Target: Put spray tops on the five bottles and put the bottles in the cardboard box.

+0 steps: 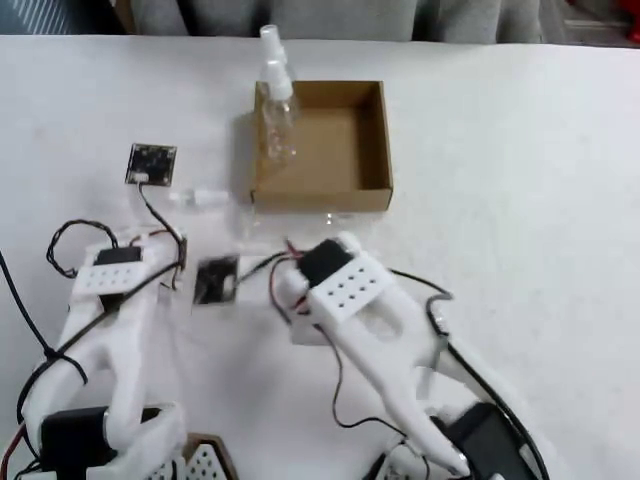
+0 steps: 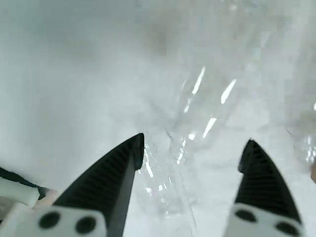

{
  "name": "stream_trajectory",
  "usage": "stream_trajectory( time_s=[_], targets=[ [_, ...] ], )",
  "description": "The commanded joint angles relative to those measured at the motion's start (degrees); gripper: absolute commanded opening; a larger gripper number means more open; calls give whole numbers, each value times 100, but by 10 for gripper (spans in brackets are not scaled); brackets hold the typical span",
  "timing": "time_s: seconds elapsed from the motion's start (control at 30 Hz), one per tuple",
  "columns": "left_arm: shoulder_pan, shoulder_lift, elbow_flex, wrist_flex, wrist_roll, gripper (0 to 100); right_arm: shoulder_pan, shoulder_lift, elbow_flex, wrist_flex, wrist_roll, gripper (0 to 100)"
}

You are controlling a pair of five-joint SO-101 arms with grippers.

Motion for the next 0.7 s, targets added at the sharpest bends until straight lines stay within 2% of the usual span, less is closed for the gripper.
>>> stream_trajectory(
  time_s=[0.0,0.03,0.07,0.13,0.23,0.37,0.5,0.67],
  targets=[
    [-75,4,-343,-158,-44,21,690,-734,-308,215,-633,87],
    [-75,4,-343,-158,-44,21,945,-901,-299,215,-826,26],
    [-75,4,-343,-158,-44,21,1218,-1033,-299,215,-1064,5],
    [-75,4,-343,-167,-44,21,1815,-1297,-158,189,-1609,46],
    [-75,-31,-343,-158,-53,23,2651,-1596,132,92,-2444,12],
    [-75,-40,-343,-123,-237,24,3758,-1965,888,-268,-3262,17],
    [-31,-48,-360,-123,-1116,24,4831,-2369,1758,-857,-3516,15],
    [127,-532,-352,-123,-1495,24,6132,-2967,2927,-1912,-3525,15]
  ],
)
